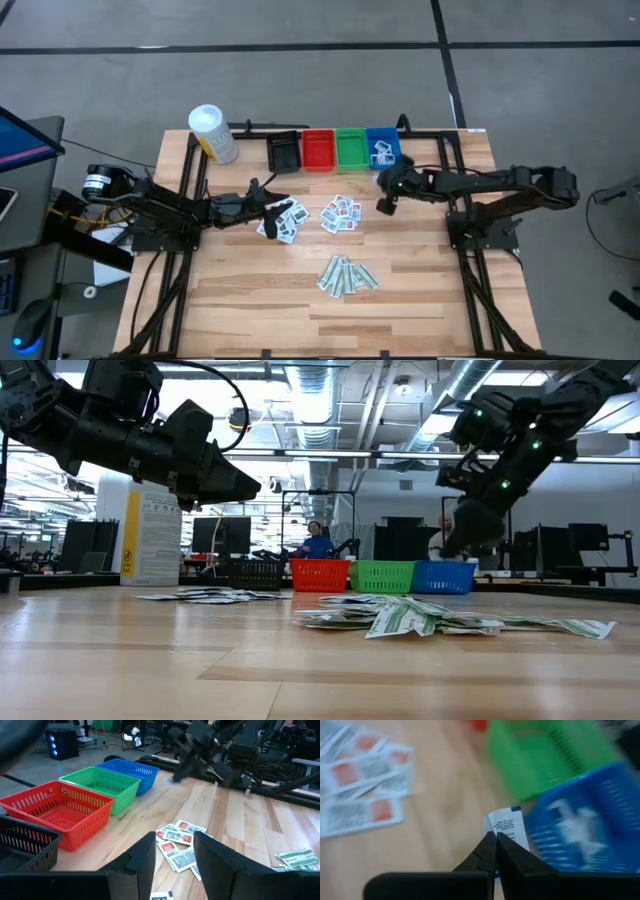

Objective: Pick & Place First Aid Supplies
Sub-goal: Put the blue alcohol pad into the blue bin

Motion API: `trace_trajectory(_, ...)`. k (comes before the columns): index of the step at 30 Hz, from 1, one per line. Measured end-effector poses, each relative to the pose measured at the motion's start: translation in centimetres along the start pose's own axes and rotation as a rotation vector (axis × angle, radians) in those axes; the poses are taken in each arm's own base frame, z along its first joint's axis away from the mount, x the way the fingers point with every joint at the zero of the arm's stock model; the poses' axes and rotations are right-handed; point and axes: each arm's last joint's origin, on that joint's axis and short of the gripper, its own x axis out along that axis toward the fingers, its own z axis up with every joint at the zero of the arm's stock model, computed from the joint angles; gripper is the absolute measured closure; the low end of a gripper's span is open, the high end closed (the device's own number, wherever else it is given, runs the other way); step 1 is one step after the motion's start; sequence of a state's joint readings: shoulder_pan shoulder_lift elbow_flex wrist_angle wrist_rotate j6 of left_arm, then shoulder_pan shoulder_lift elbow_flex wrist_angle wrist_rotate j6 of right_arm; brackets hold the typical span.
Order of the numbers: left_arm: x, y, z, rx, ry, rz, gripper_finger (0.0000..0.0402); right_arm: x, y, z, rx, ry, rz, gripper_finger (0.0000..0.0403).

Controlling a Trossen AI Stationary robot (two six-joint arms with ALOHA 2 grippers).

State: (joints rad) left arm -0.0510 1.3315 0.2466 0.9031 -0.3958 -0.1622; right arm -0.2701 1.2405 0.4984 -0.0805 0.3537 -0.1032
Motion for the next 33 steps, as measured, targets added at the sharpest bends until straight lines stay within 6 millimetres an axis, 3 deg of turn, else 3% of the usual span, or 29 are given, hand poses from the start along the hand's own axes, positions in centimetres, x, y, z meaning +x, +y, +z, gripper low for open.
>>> trace_trajectory(9, 0.0, 0.0, 0.0, 0.0, 0.0, 0.0, 0.0268, -1.6, -2.4, 1.4, 0.074, -0.142, -0.182, 0.04)
trace_trajectory(18, 0.0, 0.0, 0.0, 0.0, 0.0, 0.0, 0.0268, 1.4, -6.0, 0.7, 0.171, -0.091, -0.314, 0.0399)
trace_trajectory(23, 0.0, 0.0, 0.0, 0.0, 0.0, 0.0, 0.0268, 2.8, -7.7, 0.2, 0.24, -0.106, -0.286, 0.0387)
trace_trajectory(33, 0.0, 0.0, 0.0, 0.0, 0.0, 0.0, 0.0268, 3.4, -8.5, -0.4, 0.284, -0.099, -0.217, 0.0342)
